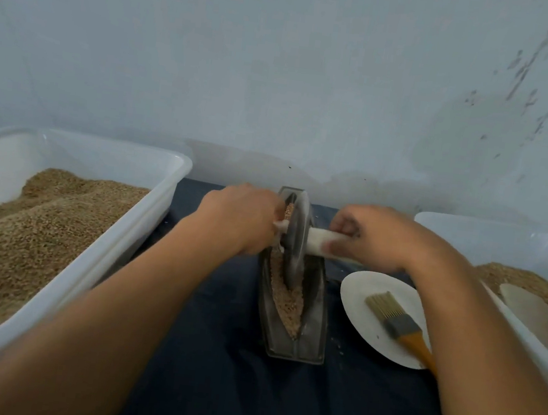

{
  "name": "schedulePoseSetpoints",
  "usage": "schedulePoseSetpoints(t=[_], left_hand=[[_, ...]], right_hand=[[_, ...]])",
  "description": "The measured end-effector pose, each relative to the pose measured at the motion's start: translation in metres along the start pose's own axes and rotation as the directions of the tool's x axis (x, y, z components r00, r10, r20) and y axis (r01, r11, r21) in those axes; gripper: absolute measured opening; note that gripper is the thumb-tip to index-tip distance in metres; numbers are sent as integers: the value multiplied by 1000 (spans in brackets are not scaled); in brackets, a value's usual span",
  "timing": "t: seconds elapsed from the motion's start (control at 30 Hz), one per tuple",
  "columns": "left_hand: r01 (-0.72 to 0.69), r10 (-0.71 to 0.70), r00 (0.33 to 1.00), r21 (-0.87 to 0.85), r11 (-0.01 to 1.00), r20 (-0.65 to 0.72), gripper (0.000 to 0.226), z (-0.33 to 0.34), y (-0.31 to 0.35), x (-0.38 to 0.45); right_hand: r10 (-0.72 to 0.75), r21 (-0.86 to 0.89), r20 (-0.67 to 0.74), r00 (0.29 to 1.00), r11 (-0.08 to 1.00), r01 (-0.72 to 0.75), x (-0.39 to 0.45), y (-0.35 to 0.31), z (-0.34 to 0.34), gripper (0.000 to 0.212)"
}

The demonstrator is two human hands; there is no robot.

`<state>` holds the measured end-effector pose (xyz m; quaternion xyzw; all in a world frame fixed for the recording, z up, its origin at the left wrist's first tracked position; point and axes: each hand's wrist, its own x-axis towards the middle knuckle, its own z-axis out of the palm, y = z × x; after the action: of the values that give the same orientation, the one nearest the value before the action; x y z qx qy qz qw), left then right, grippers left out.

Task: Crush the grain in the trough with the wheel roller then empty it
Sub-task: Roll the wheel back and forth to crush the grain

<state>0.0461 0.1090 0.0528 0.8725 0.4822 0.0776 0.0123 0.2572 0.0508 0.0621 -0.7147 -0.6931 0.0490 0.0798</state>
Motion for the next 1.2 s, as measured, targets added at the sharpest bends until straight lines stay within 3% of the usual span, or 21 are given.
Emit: schedulePoseSetpoints(t=[0.1,0.17,0.27,0.4,0.53,0.63,0.83,1.0,1.2], left_hand=[[27,-27,990,-4,1000,-138,25,24,-7,13],[7,-2,966,18,1000,-259,26,38,-10,19],[-26,32,940,20,999,-339,29,48,-12,23],[-20,26,967,27,999,-252,30,40,-10,21],[24,-23,996,12,1000,-83,27,17,-4,9],[20,-21,1000,100,995,12,24,-1,8,-6],[-28,7,994,186,982,111,22,-33,27,-37],[-59,36,992,188,980,124,20,-45,31,-46],[-46,34,996,153,987,85,21,-28,21,-27]], right_hand=[[27,28,-189,982,999,-22,16,5,22,29],[5,-41,-296,955,999,-18,24,6,34,32],[-20,-101,-363,931,995,-18,28,6,42,35],[1,-78,-276,961,997,-23,26,5,36,34],[40,25,-92,995,999,-37,11,4,13,29],[28,-26,51,998,999,-27,-5,-3,-6,25],[48,-151,179,983,988,-21,-28,-25,-26,36],[55,-200,221,974,980,-10,-31,-27,-29,44],[53,-115,188,981,993,-32,-18,-11,-18,37]])
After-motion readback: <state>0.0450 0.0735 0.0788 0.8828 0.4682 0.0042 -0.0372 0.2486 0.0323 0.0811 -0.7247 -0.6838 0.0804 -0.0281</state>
